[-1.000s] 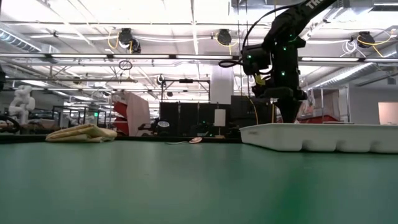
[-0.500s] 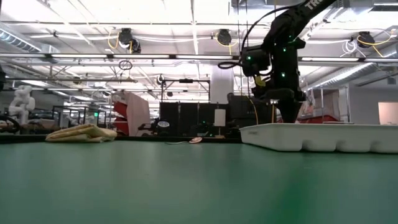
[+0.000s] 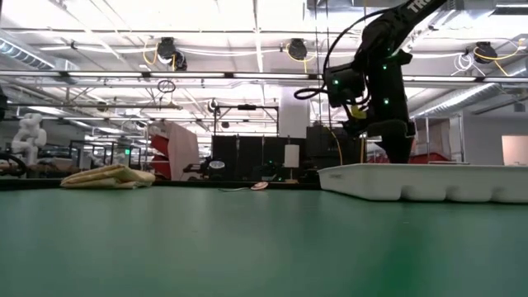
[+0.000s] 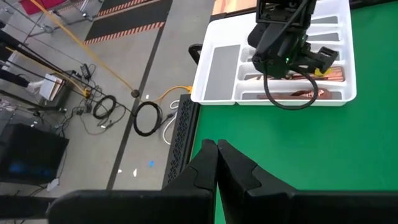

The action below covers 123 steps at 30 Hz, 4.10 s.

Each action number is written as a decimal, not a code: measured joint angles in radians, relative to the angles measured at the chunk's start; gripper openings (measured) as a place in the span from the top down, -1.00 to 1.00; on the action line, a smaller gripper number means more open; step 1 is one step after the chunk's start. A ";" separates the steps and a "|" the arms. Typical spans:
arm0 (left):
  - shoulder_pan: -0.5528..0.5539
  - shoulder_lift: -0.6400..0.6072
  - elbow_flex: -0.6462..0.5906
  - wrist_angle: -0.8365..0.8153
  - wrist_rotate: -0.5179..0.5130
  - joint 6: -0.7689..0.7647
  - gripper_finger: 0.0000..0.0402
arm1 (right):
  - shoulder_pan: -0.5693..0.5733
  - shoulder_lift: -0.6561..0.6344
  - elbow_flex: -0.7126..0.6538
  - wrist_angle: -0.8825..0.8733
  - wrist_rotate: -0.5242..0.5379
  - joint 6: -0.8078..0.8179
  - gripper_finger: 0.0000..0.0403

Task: Sort silverware
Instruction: Put the gold fork into the silverware organizer, then put the gold spoon into the silverware organizer

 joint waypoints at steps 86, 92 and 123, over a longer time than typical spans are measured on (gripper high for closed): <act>0.227 0.572 -0.512 0.399 0.272 -0.491 0.99 | 0.206 -0.597 0.343 -0.316 0.050 0.208 0.56; 0.151 0.472 -0.365 0.433 0.228 -0.159 0.99 | 0.227 -0.611 0.343 -0.314 0.051 0.211 0.56; 0.330 0.574 -0.216 0.436 0.485 0.165 0.43 | 0.291 -0.653 0.343 -0.325 0.033 0.279 0.34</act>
